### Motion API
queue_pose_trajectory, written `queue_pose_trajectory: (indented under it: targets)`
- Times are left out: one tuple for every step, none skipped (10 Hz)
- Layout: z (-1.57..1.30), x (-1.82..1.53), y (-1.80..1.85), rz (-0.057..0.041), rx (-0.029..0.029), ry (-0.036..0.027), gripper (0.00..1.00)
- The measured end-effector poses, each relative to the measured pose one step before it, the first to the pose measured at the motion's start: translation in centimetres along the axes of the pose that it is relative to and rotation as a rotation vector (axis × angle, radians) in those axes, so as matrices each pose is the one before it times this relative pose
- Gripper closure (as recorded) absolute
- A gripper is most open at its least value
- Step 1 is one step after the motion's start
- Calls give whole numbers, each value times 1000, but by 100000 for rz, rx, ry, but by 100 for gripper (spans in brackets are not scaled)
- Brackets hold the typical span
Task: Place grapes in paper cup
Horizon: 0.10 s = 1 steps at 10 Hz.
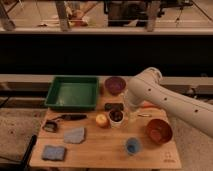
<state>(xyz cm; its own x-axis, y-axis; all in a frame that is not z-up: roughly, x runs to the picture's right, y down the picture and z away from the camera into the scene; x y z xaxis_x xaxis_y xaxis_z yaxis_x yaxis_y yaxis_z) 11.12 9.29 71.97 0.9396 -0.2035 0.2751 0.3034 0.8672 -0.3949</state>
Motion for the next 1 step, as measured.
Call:
queue_pose_trajectory:
  targets:
    - [-21, -103, 178, -1215, -511, -272, 34]
